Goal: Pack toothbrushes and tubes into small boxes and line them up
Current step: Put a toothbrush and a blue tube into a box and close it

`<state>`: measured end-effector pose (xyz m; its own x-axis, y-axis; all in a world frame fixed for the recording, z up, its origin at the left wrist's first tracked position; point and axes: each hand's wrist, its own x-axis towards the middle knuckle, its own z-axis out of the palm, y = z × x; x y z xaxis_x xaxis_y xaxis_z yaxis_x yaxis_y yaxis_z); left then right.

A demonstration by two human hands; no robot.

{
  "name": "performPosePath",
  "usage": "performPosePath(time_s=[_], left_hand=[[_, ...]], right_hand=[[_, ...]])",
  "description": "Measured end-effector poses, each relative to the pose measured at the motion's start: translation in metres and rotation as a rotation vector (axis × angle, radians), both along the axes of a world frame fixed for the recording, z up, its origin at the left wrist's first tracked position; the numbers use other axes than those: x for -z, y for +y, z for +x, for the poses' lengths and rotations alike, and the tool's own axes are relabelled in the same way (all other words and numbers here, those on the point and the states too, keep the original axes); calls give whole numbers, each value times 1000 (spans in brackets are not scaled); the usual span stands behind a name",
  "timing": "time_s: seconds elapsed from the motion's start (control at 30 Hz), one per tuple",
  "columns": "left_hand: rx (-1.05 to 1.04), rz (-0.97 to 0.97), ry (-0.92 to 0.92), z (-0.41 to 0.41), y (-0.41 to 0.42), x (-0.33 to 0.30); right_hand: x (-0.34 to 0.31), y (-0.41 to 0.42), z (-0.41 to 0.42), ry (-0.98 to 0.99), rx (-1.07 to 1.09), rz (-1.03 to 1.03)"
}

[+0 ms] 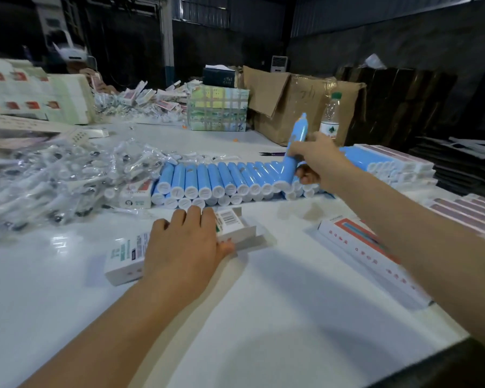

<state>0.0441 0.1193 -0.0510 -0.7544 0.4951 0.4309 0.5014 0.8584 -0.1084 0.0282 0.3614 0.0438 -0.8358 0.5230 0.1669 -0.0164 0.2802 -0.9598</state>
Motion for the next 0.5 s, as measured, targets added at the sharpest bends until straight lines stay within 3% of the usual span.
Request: performPosePath(time_s=[0.17,0.33,0.5], left_hand=[[0,60,-29,2,0,-1],[-29,100,-27,7,-2,1],[-68,114,-40,13,-5,1]], right_hand=[[53,-40,34,181,-76,-360],[71,-49,42,253,-48,-355],[84,-68,51,220,-163,-390]])
